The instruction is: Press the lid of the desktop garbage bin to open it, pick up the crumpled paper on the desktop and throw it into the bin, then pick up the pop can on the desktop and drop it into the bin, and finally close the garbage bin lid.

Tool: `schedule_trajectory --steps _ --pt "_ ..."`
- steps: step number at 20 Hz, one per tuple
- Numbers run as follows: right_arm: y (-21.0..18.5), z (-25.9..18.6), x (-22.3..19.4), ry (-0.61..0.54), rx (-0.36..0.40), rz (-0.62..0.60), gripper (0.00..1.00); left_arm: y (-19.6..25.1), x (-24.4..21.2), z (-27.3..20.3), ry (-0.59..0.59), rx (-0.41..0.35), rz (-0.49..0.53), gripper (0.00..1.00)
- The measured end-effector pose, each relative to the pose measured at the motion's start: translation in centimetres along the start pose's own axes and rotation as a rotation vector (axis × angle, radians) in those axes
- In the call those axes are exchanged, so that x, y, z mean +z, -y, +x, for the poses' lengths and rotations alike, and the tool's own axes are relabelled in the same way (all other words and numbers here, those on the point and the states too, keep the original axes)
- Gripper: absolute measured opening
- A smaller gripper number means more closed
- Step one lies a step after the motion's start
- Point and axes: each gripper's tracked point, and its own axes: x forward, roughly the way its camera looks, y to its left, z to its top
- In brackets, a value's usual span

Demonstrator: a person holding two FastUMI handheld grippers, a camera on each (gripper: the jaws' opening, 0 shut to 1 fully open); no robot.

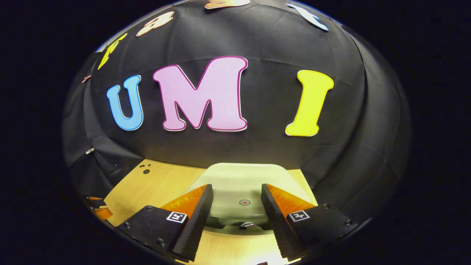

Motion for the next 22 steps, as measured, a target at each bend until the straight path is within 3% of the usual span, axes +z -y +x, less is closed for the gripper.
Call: schedule_trajectory --steps 7,22 --pt "0.5 -0.1 -3.6 -0.056 -0.005 0.011 0.85 0.0 -0.3 0.0 -0.004 0.004 -0.003 0.92" --pt "0.8 0.3 -4.8 -0.025 -0.026 0.035 0.86 0.2 -0.8 0.1 -0.023 -0.011 -0.010 0.92"
